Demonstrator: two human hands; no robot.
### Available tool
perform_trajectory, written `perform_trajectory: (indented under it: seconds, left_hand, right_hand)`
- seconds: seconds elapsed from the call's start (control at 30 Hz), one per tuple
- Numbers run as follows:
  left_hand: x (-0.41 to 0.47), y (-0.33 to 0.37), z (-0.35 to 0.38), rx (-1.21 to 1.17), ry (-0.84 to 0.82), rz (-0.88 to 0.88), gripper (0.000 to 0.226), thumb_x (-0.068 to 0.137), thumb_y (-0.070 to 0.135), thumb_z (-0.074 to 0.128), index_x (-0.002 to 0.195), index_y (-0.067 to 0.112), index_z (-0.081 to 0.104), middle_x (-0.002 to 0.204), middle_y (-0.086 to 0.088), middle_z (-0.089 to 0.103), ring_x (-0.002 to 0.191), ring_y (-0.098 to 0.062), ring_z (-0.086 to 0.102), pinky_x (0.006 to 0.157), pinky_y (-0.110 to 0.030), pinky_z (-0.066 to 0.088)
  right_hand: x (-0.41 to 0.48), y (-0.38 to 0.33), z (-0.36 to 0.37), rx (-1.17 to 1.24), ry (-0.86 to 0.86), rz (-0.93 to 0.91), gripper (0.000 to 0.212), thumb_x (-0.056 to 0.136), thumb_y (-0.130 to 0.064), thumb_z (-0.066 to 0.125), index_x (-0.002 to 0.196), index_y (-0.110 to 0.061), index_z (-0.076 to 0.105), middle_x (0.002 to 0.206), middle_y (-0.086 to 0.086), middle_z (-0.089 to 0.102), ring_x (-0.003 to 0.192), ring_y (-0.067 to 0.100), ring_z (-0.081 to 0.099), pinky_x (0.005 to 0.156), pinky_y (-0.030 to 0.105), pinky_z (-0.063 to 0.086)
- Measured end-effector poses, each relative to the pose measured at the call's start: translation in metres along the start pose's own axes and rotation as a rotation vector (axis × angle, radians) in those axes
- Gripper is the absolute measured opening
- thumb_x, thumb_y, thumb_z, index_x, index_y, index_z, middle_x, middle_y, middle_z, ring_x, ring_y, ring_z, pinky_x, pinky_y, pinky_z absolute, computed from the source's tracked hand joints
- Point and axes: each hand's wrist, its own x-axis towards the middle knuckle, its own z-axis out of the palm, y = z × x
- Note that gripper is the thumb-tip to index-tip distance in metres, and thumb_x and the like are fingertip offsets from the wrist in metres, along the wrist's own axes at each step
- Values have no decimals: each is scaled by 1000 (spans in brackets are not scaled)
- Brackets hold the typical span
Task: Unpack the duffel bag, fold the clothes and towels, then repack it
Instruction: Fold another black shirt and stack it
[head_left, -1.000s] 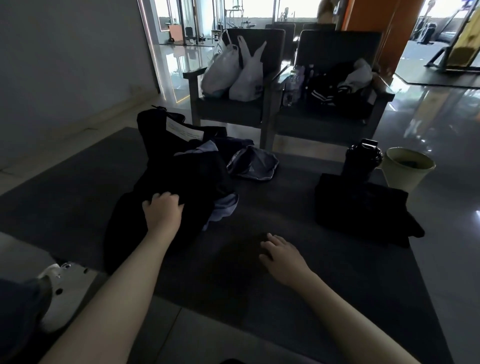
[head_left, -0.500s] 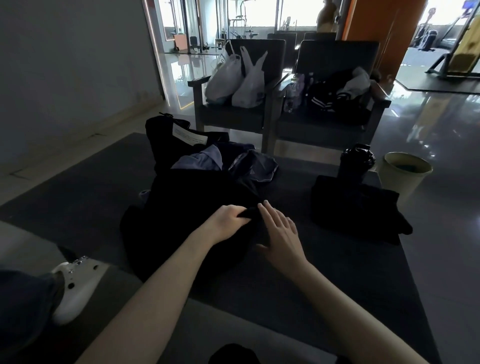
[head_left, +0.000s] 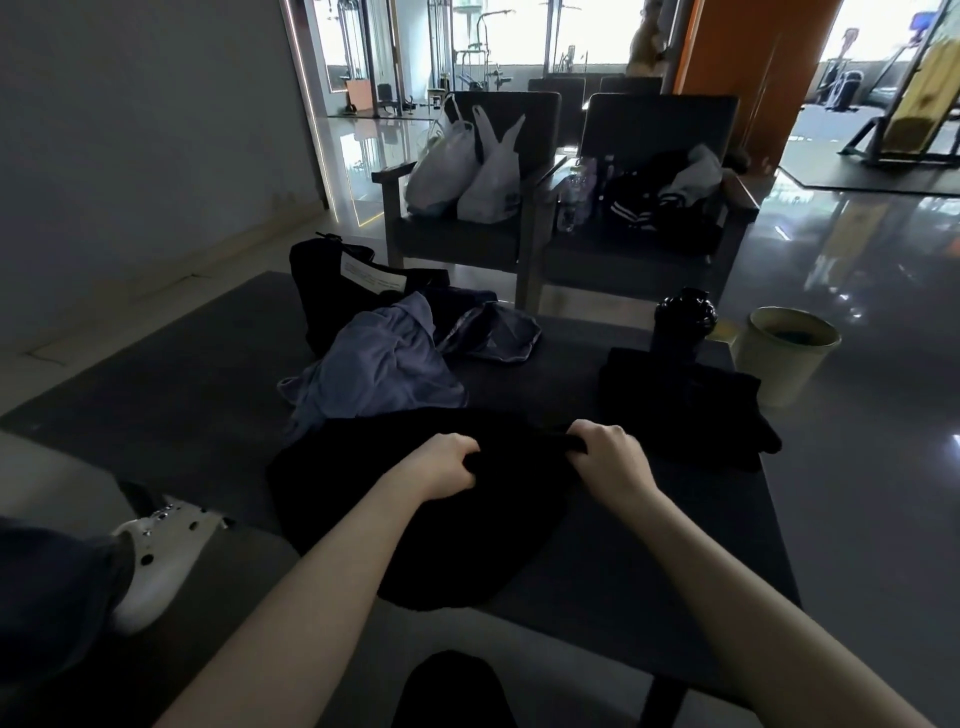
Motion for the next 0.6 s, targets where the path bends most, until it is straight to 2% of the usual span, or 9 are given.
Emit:
perform_trajectory:
  seconds: [0.07, 0.17, 0.3, 0.33, 0.4, 0.43, 0.47, 0.53, 0.6]
  left_hand:
    - [-3, -12, 7, 44, -29, -57, 36, 83, 13, 61, 119, 20, 63, 112, -2, 64, 98, -17, 61, 88, -31, 52]
    - [-7, -25, 17, 46, -42, -117, 18, 88, 19, 59, 104, 18, 66, 105, -1, 65, 95, -17, 61, 87, -32, 51]
    - [-8, -25, 28, -49, -3, -159, 16, 93, 26, 54, 100, 13, 60, 101, -4, 63, 92, -20, 62, 81, -33, 50]
    - [-8, -23, 30, -85, -78, -161, 24, 92, 32, 57, 107, 15, 59, 107, -1, 61, 96, -18, 60, 83, -31, 50]
    - [-7, -18, 36, -62, -294, -164, 65, 80, 51, 67, 133, 20, 46, 129, 1, 49, 116, -17, 50, 97, -31, 43]
    - [-7, -17, 41, 32, -365, -151, 85, 74, 57, 70, 143, 21, 36, 139, 1, 38, 127, -19, 41, 105, -35, 38]
    - [-7, -18, 47, 156, -380, -117, 93, 73, 57, 71, 147, 20, 29, 145, 0, 29, 133, -22, 34, 110, -40, 34]
    - [-9, -23, 60, 325, -259, -15, 72, 82, 46, 67, 141, 17, 38, 143, -1, 29, 128, -25, 39, 106, -43, 38]
    - [-4, -32, 68, 254, -53, 64, 24, 91, 31, 57, 110, 17, 56, 125, 0, 46, 109, -25, 54, 93, -39, 46]
  right_hand:
    - [-4, 12, -7, -22, 5, 75, 16, 89, -23, 54, 97, -14, 64, 87, 9, 69, 85, 33, 64, 67, 33, 41]
    - [-10, 30, -16, -68, 33, 177, 16, 90, -23, 52, 97, -13, 63, 79, 6, 64, 82, 31, 63, 66, 33, 43]
    - [-19, 44, -22, -166, 48, 280, 14, 87, -14, 49, 90, -12, 62, 61, -6, 46, 62, 22, 49, 58, 31, 35]
    - [-20, 46, -22, -167, 48, 302, 14, 87, -13, 48, 90, -12, 62, 61, -5, 46, 61, 21, 47, 56, 30, 35]
    - [-21, 47, -19, -137, 59, 338, 16, 86, -10, 47, 92, -11, 62, 65, -2, 52, 63, 21, 51, 54, 29, 36]
    - [-20, 46, -17, -111, 68, 344, 19, 85, -9, 47, 96, -11, 62, 68, 0, 55, 66, 23, 55, 54, 29, 38]
    - [-19, 45, -14, -83, 77, 345, 24, 85, -8, 46, 102, -12, 62, 72, 2, 58, 71, 25, 59, 56, 29, 39]
    - [-16, 42, -9, -24, 94, 348, 35, 84, -8, 46, 116, -15, 59, 81, 6, 65, 80, 29, 62, 60, 30, 40]
    - [-12, 38, -6, 33, 117, 351, 40, 85, -8, 46, 122, -16, 58, 86, 8, 66, 82, 30, 62, 62, 30, 39]
